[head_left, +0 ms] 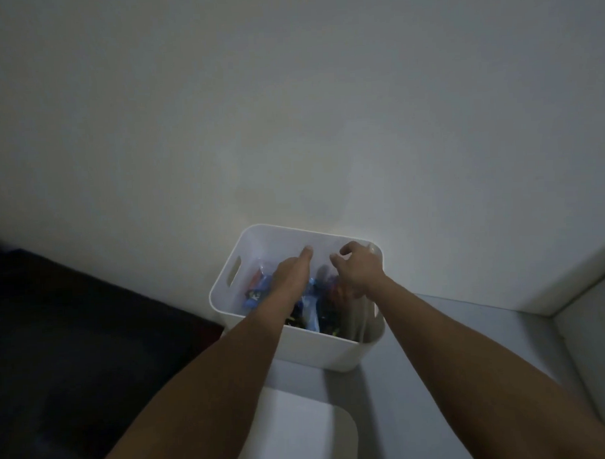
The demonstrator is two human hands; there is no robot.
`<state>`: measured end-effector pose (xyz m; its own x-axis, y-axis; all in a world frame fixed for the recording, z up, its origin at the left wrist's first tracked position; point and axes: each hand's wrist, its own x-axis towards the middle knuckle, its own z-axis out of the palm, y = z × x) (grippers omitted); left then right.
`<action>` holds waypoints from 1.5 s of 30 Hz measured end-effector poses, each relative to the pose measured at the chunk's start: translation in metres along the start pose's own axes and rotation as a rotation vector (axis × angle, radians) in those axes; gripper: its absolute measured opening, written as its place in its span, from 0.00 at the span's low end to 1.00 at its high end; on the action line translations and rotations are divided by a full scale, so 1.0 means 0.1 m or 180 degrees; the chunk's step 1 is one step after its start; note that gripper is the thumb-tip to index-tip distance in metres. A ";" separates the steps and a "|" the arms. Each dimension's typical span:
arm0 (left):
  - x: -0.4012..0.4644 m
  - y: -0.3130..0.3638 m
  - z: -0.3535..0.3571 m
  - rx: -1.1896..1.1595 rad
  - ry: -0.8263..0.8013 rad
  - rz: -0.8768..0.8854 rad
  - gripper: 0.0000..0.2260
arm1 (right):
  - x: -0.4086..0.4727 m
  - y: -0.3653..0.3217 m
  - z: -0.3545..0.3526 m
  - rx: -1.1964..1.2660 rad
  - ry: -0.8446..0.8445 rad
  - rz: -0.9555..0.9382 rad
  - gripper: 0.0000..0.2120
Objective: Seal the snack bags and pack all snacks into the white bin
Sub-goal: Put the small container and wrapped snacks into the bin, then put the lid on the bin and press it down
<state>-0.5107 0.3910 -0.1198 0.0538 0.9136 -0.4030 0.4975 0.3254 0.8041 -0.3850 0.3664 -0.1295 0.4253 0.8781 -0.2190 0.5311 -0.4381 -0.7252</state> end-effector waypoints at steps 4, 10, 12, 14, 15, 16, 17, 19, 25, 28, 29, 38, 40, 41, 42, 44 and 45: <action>-0.09 0.00 -0.06 -0.0017 0.0095 -0.0062 0.29 | -0.06 -0.02 -0.07 -0.0006 0.0005 0.0127 0.19; -0.04 -0.11 -0.13 -0.0242 0.0001 0.0108 0.33 | -0.25 -0.05 -0.19 -0.0079 -0.0155 0.0136 0.18; -0.09 -0.17 -0.19 -0.0291 -0.0009 0.0199 0.37 | -0.33 -0.06 -0.23 0.0006 -0.0268 0.0110 0.16; -0.16 -0.20 -0.27 -0.0227 0.0041 0.0313 0.34 | -0.42 -0.08 -0.27 0.0108 -0.0446 0.0109 0.14; -0.21 -0.20 -0.31 -0.0245 0.0074 0.0371 0.29 | -0.47 -0.10 -0.28 0.0140 -0.0542 0.0118 0.12; -0.26 -0.21 -0.35 -0.0249 0.0105 0.0425 0.23 | -0.53 -0.12 -0.30 0.0152 -0.0633 0.0127 0.12; -0.29 -0.23 -0.39 -0.0194 0.0114 0.0479 0.18 | -0.58 -0.13 -0.30 0.0136 -0.0723 0.0132 0.12; -0.37 -0.29 -0.46 -0.0030 0.0046 0.0486 0.12 | -0.69 -0.14 -0.32 -0.0015 -0.0940 0.0117 0.14; -0.67 -0.56 -0.71 0.0463 -0.0909 0.0073 0.06 | -1.06 -0.19 -0.27 -0.0615 -0.1822 0.0164 0.13; -0.73 -0.87 -0.84 0.0724 -0.1678 -0.0492 0.09 | -1.24 -0.11 -0.13 -0.0874 -0.2160 0.0196 0.12; -0.74 -0.99 -0.87 0.0845 -0.1844 -0.0623 0.09 | -1.28 -0.05 -0.07 -0.0953 -0.2235 0.0215 0.13; -0.81 -2.03 -1.03 0.1367 -0.0848 -0.0720 0.09 | -1.57 0.76 0.57 -0.1225 -0.2018 0.0659 0.17; -0.81 -2.21 -1.04 0.1937 -0.0423 -0.0535 0.14 | -1.65 0.90 0.65 -0.1272 -0.1810 0.0709 0.14; -0.82 -2.30 -1.05 0.2130 -0.0300 -0.0422 0.16 | -1.69 0.97 0.69 -0.1306 -0.1736 0.0715 0.14; -0.84 -2.38 -1.06 0.2135 -0.0201 -0.0394 0.19 | -1.73 1.03 0.72 -0.1338 -0.1687 0.0741 0.14; -0.88 -2.57 -1.09 0.2185 -0.0098 -0.0516 0.23 | -1.79 1.14 0.81 -0.1323 -0.1640 0.0864 0.16; -0.90 -2.63 -1.09 0.2182 -0.0022 -0.0572 0.23 | -1.81 1.19 0.84 -0.1279 -0.1636 0.0940 0.18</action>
<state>-0.7407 0.2502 -0.2474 -0.0759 0.8578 -0.5083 0.9321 0.2421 0.2694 -0.4604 0.1712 -0.2310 0.2463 0.6480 -0.7207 0.7180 -0.6215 -0.3134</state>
